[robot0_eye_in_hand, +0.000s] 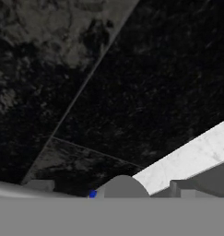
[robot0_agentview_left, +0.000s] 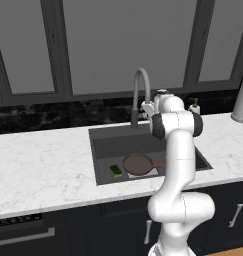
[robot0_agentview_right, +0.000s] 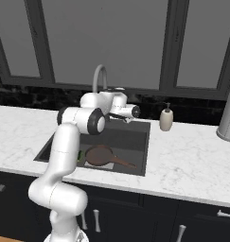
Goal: Pick the pan and sponge and place them into the sink. Then turn on the water.
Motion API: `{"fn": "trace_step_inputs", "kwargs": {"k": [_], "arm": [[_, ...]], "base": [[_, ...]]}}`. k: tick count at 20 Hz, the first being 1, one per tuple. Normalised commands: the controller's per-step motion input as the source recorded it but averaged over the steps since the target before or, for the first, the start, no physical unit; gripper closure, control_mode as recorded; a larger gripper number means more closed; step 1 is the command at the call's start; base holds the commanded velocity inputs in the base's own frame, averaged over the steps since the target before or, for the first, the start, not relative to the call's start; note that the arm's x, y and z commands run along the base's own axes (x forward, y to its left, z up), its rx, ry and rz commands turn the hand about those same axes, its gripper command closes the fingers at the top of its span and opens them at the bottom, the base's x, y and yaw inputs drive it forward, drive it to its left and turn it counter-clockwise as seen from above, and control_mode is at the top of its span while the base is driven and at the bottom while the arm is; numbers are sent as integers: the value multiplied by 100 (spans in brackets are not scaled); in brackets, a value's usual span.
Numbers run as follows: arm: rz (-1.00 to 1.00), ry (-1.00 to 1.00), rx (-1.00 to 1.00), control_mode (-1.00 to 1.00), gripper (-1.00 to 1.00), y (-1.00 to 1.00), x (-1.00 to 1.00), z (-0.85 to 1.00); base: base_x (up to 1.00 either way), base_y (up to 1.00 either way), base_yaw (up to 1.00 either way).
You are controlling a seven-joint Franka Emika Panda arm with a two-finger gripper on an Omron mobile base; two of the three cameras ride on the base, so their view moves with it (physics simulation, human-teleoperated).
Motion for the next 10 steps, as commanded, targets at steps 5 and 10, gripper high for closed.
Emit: {"fn": "trace_step_inputs", "kwargs": {"k": [5, 10], "arm": [[0, 0, 1, -100, 100, 0, 17, -10], [0, 0, 0, -100, 100, 0, 9, -5]], "base": [[0, 0, 0], [0, 0, 0]]}}
